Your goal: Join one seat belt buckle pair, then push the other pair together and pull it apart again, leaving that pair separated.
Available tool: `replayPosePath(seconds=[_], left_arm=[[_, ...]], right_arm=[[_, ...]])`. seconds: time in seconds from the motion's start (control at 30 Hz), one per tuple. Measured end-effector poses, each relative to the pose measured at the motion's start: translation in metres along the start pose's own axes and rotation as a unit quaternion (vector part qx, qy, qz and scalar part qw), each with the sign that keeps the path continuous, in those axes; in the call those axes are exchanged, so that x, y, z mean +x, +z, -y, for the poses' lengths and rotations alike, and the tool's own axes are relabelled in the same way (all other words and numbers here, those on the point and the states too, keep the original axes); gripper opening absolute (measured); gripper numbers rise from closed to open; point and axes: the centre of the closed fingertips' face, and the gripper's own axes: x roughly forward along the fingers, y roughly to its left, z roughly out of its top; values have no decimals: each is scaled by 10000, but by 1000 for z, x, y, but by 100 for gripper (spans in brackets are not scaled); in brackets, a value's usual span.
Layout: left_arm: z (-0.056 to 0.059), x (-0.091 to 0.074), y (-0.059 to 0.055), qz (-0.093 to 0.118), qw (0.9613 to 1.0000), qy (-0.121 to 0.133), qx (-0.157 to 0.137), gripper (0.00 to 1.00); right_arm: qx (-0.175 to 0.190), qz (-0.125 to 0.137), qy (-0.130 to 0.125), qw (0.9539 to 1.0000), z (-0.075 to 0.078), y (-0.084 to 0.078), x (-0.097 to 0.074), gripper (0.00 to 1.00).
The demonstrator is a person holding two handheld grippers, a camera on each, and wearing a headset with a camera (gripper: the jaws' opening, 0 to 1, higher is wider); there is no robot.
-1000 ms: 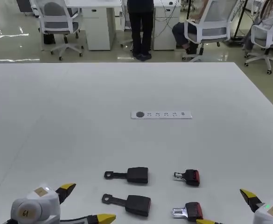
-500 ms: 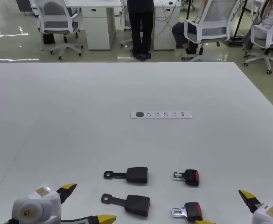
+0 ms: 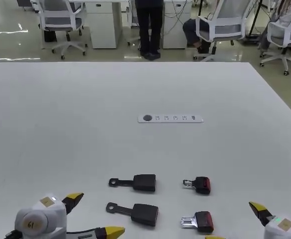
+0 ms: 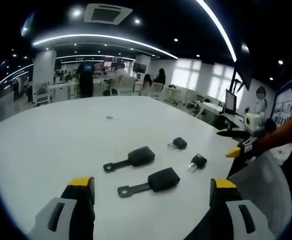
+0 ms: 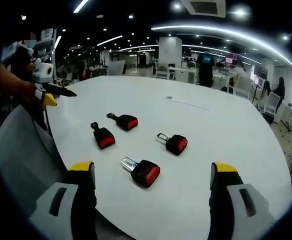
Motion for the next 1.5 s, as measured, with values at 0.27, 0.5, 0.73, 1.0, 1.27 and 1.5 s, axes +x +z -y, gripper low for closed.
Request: replayPosePath(seconds=[0.27, 0.5, 0.73, 1.0, 1.27, 1.5], left_arm=[[6, 8, -4, -103, 9998, -118, 144, 97], [13, 15, -2, -151, 9995, -207, 192, 96], [18, 22, -4, -191, 9988, -344, 307, 93], [23, 34, -4, -350, 9966, -528, 534, 90], [23, 42, -5, -441, 9947, -679, 636, 88], [24, 52, -8, -588, 9918, -818, 788, 86]], right_arm=[[-61, -95, 178, 9998, -5, -4, 2, 94], [-122, -133, 293, 9994, -4, -3, 5, 93], [-160, -235, 503, 9983, -8, -5, 11, 91], [-267, -337, 672, 9968, -9, -7, 18, 90], [-324, -463, 808, 9951, -8, -10, 26, 88], [-381, -590, 1010, 9924, -9, -9, 36, 88]])
